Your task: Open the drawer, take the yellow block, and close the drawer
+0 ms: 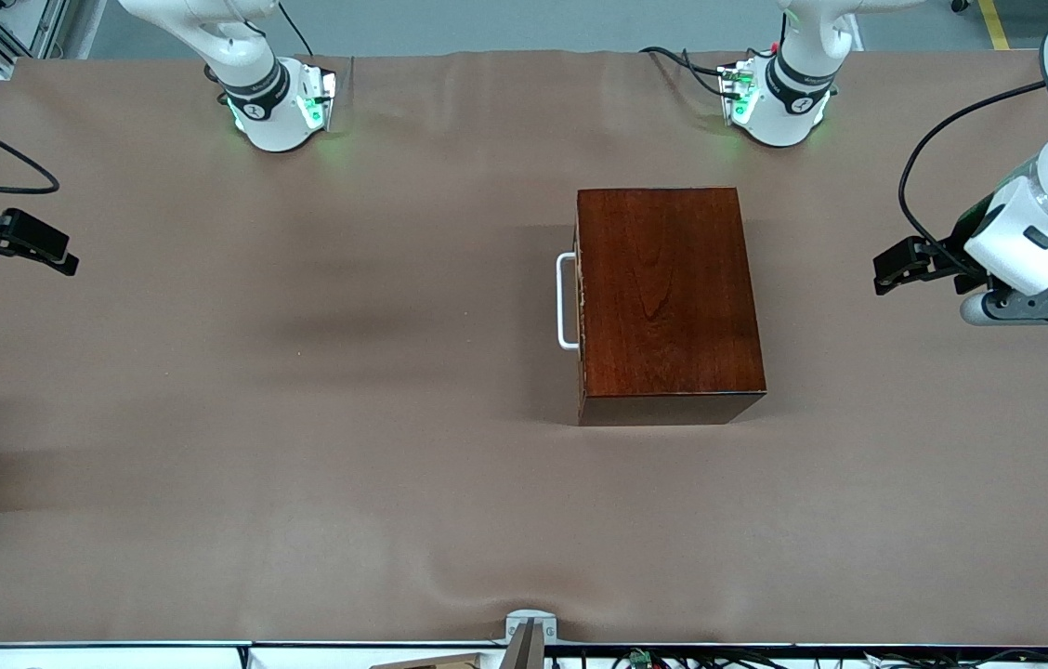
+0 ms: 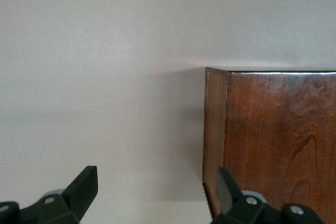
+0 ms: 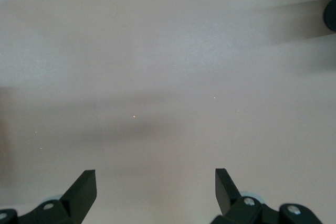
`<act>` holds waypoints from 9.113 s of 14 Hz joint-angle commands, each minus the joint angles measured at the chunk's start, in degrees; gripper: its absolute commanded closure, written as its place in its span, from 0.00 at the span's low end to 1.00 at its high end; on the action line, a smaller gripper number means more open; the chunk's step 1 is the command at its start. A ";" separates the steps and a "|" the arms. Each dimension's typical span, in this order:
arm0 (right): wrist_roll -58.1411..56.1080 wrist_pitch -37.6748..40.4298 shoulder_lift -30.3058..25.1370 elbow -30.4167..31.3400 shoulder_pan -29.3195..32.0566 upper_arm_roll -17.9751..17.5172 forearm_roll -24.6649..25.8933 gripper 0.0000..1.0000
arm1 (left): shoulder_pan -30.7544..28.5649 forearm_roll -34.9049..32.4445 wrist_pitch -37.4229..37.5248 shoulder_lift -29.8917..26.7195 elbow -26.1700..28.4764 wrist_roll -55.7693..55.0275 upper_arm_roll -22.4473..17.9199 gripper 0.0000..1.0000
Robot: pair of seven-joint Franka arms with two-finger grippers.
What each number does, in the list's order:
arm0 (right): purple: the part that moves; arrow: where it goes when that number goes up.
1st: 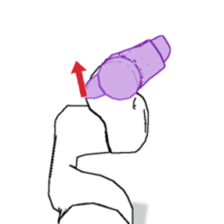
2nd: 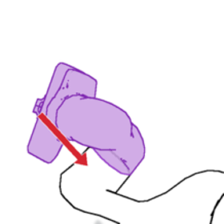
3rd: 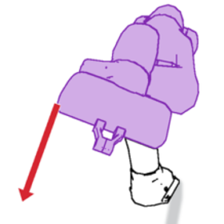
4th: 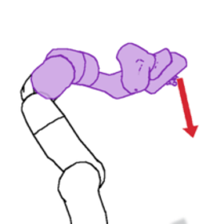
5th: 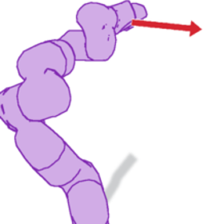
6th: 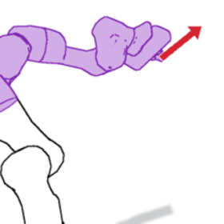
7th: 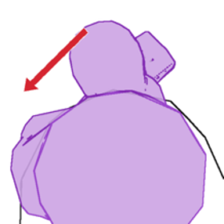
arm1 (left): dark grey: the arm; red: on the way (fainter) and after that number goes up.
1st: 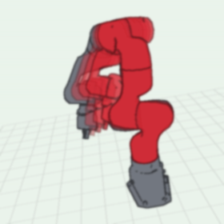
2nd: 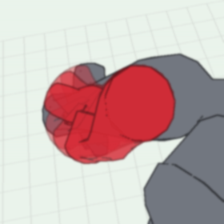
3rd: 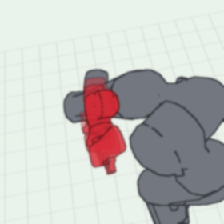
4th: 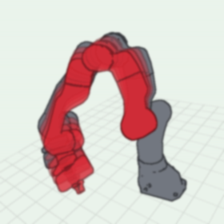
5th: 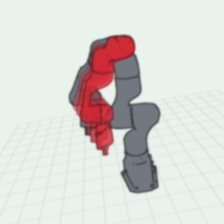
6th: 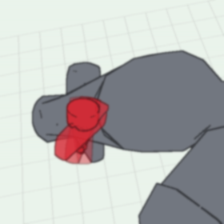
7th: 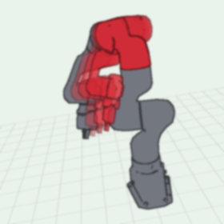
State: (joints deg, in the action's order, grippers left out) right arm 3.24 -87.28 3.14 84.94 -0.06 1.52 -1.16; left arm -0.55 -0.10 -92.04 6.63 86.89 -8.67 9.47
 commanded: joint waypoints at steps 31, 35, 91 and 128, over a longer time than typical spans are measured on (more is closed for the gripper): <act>0.54 -0.08 -0.68 0.05 0.32 -0.12 -0.42 0.00 | 21.02 0.28 -13.16 15.60 -14.65 -43.35 -0.94 0.00; 0.54 0.00 -0.68 0.05 0.32 -0.20 -0.42 0.00 | 24.27 0.28 -13.17 15.52 -14.65 -49.50 -0.85 0.00; 0.54 0.00 -0.68 0.05 0.41 -0.12 -0.34 0.00 | 43.79 -13.08 -13.87 32.82 -12.79 -51.54 -0.50 0.00; 0.54 -0.35 -0.41 0.05 0.06 -0.20 -0.25 0.00 | 45.90 -9.13 -17.65 38.46 -16.32 -60.14 -1.21 0.00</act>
State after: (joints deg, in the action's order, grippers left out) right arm 3.24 -87.46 3.14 84.92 0.00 1.45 -1.16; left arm 44.26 -10.04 -108.78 43.27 73.13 -67.08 8.65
